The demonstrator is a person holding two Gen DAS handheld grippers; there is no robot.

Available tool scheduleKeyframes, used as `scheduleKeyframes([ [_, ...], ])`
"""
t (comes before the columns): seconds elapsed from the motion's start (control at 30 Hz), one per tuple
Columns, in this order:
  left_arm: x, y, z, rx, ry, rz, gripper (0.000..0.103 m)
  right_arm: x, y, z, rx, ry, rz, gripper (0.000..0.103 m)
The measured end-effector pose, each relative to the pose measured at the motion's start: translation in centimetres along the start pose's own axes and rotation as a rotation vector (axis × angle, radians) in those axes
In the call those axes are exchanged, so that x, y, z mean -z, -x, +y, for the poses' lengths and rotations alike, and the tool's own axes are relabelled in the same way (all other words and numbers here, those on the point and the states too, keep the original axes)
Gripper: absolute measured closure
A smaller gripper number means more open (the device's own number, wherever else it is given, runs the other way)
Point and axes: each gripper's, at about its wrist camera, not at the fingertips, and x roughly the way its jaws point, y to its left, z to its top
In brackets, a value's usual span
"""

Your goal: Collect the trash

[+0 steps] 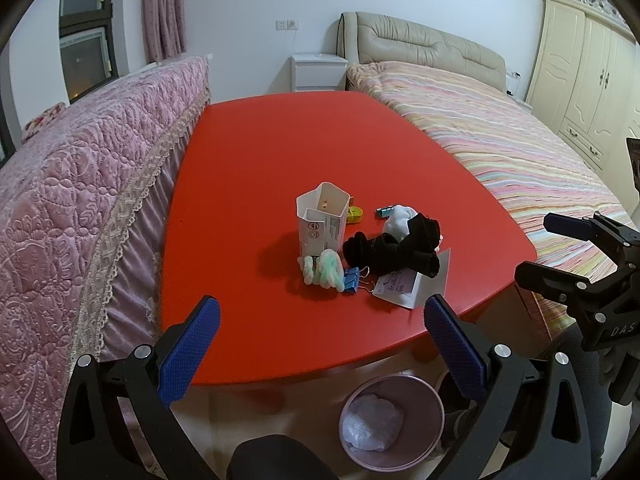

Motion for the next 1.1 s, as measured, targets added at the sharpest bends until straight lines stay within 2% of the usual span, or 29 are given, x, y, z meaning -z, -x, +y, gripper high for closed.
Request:
scheduleKeyframes([
  [0.33,0.0,-0.1,-0.1,-0.001,-0.008,0.0,0.006,-0.4,-0.6,0.4,-0.009,0.021,0.02,0.003],
  [0.67,0.3,-0.2,0.0,-0.001,-0.004,0.008,0.006,-2.9,-3.2,0.7,-0.024,0.089,0.055,0.003],
  [0.9,0.6,-0.1,0.2,-0.006,-0.002,0.013,0.006,-4.8,-7.3,2.0,-0.022,0.217,0.157,0.003],
  [1.1,0.9,0.2,0.9,-0.018,0.013,0.018,0.006,-4.8,-10.2,3.5,-0.034,0.303,0.235,0.006],
])
